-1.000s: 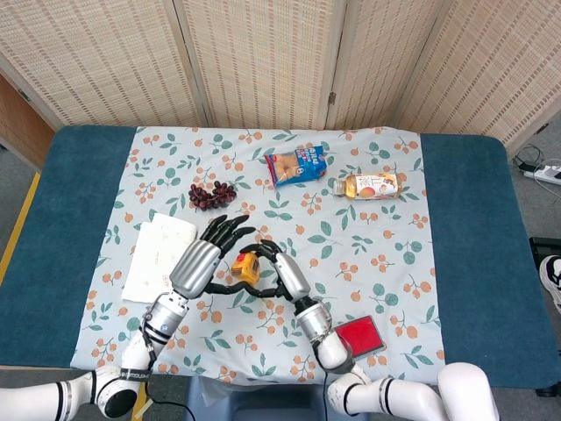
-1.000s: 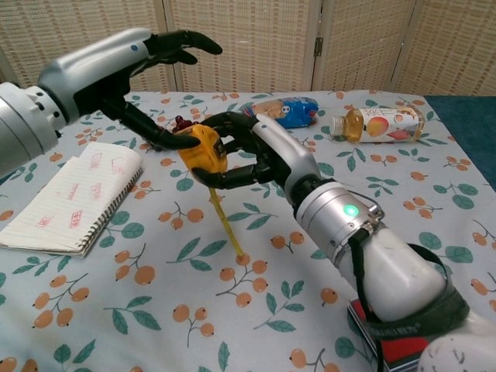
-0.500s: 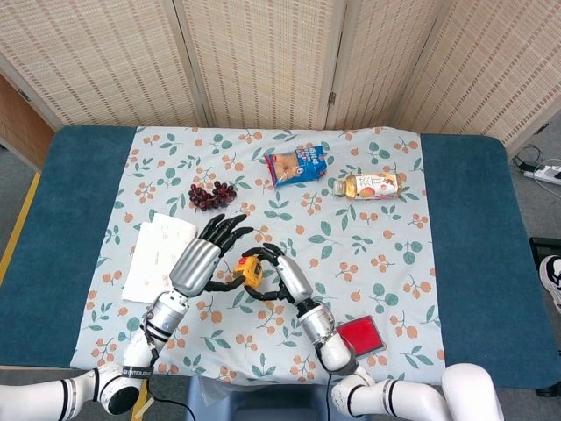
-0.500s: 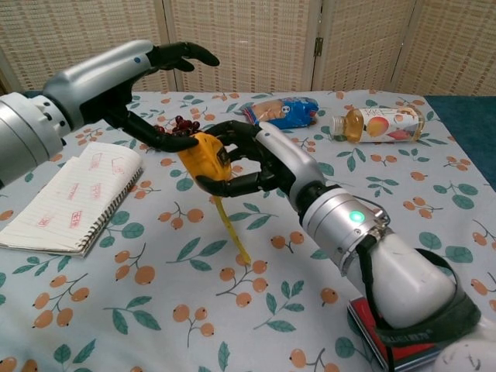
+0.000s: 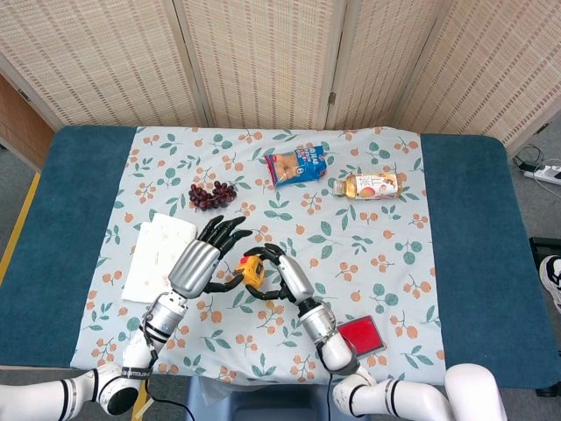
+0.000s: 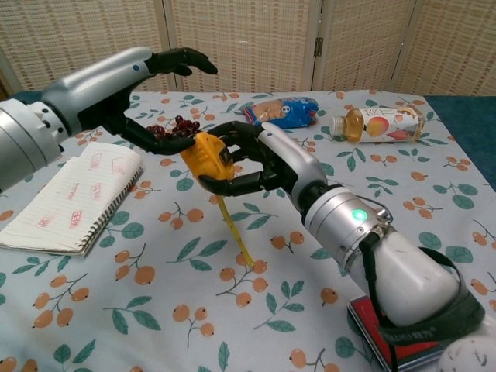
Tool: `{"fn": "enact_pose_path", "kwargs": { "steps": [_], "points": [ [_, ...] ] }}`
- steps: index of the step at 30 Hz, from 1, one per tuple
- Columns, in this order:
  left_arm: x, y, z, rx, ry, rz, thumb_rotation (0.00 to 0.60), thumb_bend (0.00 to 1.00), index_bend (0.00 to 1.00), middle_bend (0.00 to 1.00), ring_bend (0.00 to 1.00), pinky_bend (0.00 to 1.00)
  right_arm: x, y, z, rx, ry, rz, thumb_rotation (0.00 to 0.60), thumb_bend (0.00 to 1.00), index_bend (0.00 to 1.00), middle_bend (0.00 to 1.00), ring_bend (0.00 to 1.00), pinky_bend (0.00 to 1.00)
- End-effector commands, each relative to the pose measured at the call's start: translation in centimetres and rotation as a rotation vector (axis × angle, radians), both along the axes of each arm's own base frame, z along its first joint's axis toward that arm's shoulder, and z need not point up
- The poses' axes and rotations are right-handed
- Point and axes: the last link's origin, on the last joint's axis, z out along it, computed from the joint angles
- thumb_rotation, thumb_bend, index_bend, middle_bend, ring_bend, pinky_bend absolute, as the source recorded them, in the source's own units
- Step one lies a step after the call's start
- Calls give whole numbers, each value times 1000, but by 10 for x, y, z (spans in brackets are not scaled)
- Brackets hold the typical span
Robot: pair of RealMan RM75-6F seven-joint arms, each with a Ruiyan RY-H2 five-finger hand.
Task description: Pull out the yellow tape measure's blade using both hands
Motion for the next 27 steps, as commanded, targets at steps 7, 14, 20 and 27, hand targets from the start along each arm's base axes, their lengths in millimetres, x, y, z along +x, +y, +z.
{"fn": "enact_pose_path", "kwargs": {
  "steps": [7,14,20,27],
  "points": [
    [-3,2,3,16,10,4,600,390,231,90,124,0,-1,0,0,1,4,-2,600,342,518,472,351,89],
    [-5,4,8,26,10,9,600,399,240,93,124,0,-1,1,-3,5,8,0,600,341,518,472,351,89],
    [-9,3,6,14,36,9,600,409,274,95,124,0,-1,0,-3,4,8,-4,600,341,518,472,352,89],
    [-11,6,10,25,39,14,600,480,326,98,123,0,-2,-1,-3,0,8,-9,600,341,518,472,352,89]
  ]
}}
